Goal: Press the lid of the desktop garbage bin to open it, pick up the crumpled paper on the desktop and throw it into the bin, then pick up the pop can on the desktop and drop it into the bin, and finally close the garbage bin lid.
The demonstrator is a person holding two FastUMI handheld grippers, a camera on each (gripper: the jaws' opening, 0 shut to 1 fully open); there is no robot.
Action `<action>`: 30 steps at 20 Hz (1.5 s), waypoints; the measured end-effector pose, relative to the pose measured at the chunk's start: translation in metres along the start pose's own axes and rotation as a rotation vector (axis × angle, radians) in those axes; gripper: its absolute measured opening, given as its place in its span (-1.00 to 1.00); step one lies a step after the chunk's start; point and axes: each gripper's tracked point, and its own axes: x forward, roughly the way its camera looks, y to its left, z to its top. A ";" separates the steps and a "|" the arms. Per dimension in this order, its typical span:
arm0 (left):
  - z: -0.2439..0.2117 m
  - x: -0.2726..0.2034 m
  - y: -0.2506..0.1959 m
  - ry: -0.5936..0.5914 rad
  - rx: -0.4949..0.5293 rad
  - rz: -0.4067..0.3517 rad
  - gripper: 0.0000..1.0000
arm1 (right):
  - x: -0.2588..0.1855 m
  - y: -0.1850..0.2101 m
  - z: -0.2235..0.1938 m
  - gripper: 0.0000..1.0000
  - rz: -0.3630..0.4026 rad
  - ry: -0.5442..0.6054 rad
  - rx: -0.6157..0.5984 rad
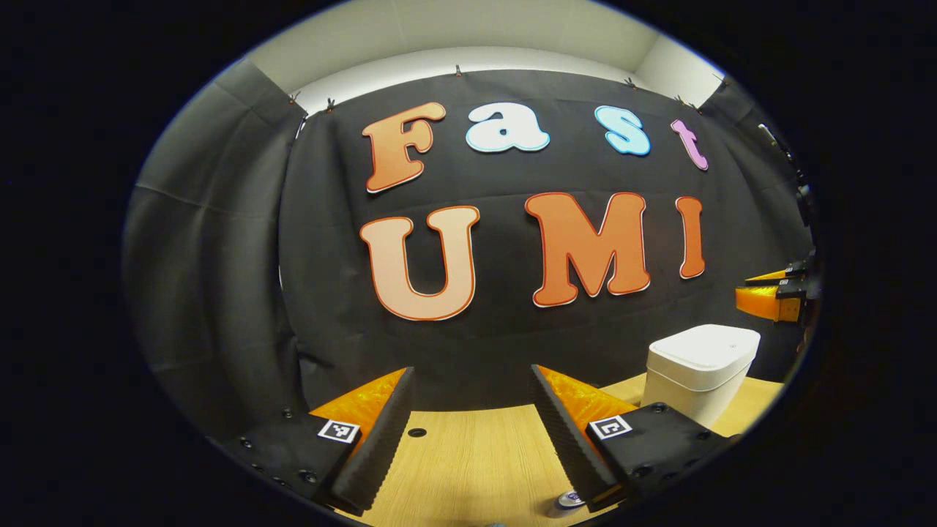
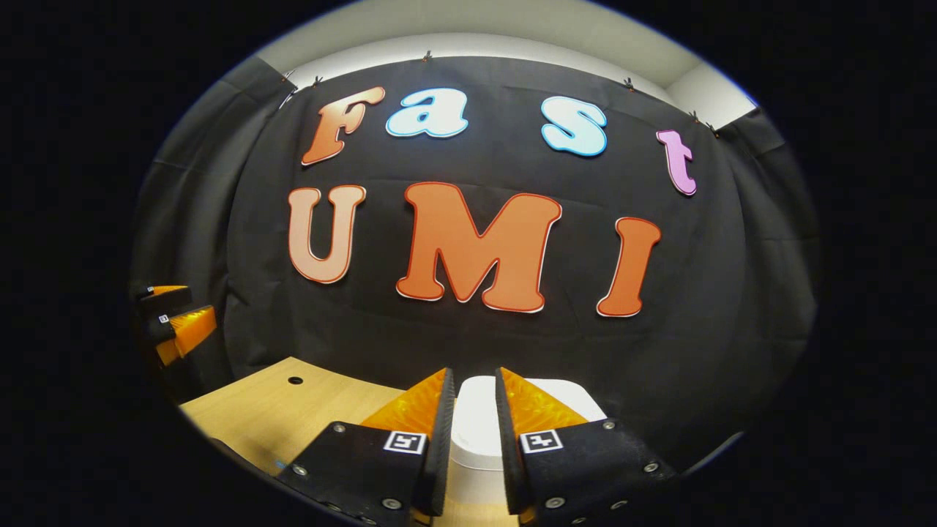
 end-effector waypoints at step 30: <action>-0.028 -0.002 -0.015 0.106 0.043 0.043 0.96 | 0.049 -0.055 -0.124 -0.97 -0.004 0.470 0.126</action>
